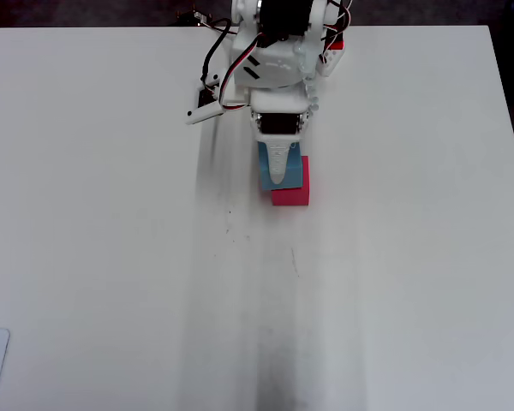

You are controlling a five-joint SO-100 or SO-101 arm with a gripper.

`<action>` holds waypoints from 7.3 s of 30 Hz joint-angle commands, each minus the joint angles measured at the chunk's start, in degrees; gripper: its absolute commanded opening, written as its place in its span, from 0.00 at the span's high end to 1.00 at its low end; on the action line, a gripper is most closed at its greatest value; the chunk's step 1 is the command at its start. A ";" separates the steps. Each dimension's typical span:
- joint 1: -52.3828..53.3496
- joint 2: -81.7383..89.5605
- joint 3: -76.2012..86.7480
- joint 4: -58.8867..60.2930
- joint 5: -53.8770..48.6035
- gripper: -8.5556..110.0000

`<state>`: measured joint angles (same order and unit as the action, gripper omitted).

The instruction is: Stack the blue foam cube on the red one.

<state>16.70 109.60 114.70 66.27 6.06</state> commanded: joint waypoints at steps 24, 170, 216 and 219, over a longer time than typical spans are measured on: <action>-0.44 2.37 -1.93 3.08 1.41 0.63; -0.97 72.86 50.36 -12.39 2.72 0.73; -0.97 72.86 50.36 -12.39 2.72 0.73; -0.97 72.86 50.36 -12.39 2.72 0.73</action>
<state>16.08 182.11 165.06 54.84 8.61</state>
